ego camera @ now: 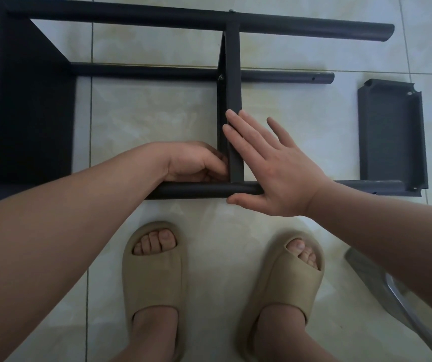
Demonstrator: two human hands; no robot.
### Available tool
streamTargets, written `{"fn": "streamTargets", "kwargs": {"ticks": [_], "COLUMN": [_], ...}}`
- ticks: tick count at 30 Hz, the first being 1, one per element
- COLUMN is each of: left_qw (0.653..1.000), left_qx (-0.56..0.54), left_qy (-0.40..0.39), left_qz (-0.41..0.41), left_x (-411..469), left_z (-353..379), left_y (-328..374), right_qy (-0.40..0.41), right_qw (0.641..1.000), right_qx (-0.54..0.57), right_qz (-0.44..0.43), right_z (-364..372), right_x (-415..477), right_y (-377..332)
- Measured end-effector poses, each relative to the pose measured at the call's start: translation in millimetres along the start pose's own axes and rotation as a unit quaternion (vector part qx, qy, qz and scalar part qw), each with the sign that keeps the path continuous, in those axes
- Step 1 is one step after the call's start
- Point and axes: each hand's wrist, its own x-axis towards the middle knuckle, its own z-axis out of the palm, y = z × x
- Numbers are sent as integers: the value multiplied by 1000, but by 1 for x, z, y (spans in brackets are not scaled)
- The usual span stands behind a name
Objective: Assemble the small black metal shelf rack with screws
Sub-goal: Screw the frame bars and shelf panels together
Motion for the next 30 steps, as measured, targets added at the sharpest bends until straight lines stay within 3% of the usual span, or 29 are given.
{"fn": "streamTargets", "kwargs": {"ticks": [12,20,30], "left_qw": [995,995,997], "left_qx": [92,95,70], "left_qy": [48,24,21], "left_qz": [11,6,-10], "left_x": [1,3,0], "left_z": [-1,-3,1], "left_y": [-3,-3,-2], "right_qy": [31,25,25], "right_qw": [999,996,998], "right_qx": [-40,-79,-50], "right_qz": [-15,-18,-10], "right_z": [1,0,2], "right_x": [-1,0,-1], "right_y": [0,0,0]}}
